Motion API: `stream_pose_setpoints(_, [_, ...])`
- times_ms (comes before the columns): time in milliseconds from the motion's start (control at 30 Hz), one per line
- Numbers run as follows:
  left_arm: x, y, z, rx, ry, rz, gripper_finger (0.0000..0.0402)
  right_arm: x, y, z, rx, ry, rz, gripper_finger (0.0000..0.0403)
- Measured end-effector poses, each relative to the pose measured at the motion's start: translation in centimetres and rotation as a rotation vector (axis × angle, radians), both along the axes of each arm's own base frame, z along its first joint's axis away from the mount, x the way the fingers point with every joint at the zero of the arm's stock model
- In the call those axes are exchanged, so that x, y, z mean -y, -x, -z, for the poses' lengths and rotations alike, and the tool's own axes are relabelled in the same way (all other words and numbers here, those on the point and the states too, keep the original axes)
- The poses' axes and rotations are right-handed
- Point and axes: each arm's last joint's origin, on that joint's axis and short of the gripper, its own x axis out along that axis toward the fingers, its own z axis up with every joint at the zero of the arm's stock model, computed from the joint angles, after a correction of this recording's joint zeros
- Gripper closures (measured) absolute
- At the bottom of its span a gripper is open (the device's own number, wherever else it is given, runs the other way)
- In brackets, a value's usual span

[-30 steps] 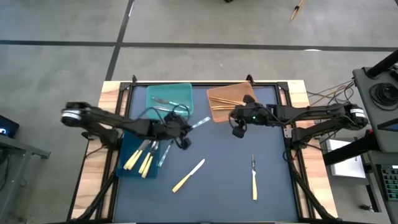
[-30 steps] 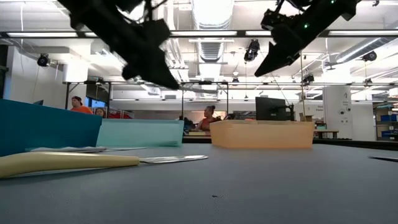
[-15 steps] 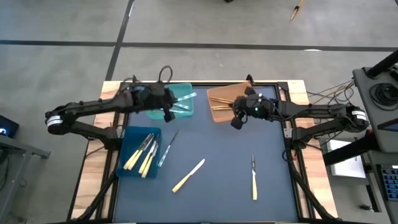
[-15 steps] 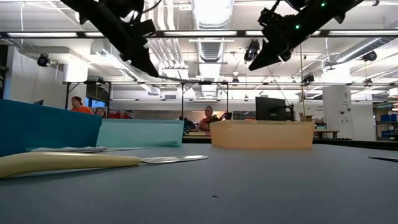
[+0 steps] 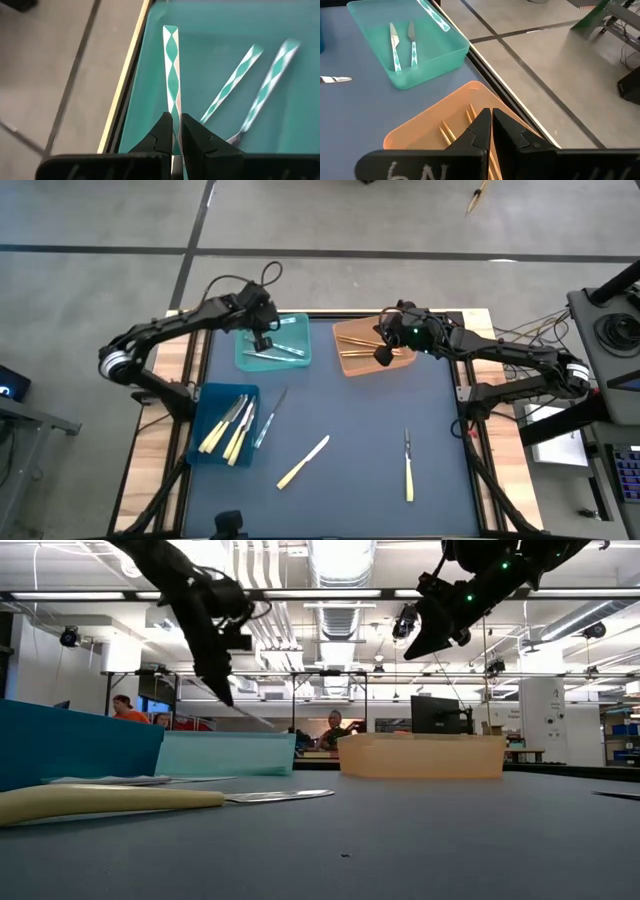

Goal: Sort silverware by color (type)
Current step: Put the white knife into the light blue bin

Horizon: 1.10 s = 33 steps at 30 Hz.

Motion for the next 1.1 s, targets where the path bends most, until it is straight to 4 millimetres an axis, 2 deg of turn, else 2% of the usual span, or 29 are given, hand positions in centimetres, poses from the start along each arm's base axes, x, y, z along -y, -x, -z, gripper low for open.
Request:
stream_pose_setpoints(267, [-2.2, -1.6, 1.0, -0.113, 0.018, -0.014, 0.0399, 0.0, 0.0, 0.0, 0.008, -0.011, 0.005, 0.0394])
stream_pose_setpoints(600, [-2.7, -2.3, 3.3, -0.144, 0.118, 0.065, 0.0399, 0.0, 0.0, 0.0, 0.016, -0.021, 0.012, 0.0394])
stream_pose_setpoints(833, [-3.0, -2.5, 3.8, -0.049, 0.142, 0.125, 0.0399, 0.0, 0.0, 0.0, 0.014, -0.023, 0.013, 0.0394])
stream_pose_setpoints(1100, [-4.3, -1.4, 4.1, 0.040, 0.191, 0.123, 0.0399, 0.0, 0.0, 0.0, 0.013, -0.023, 0.013, 0.0394])
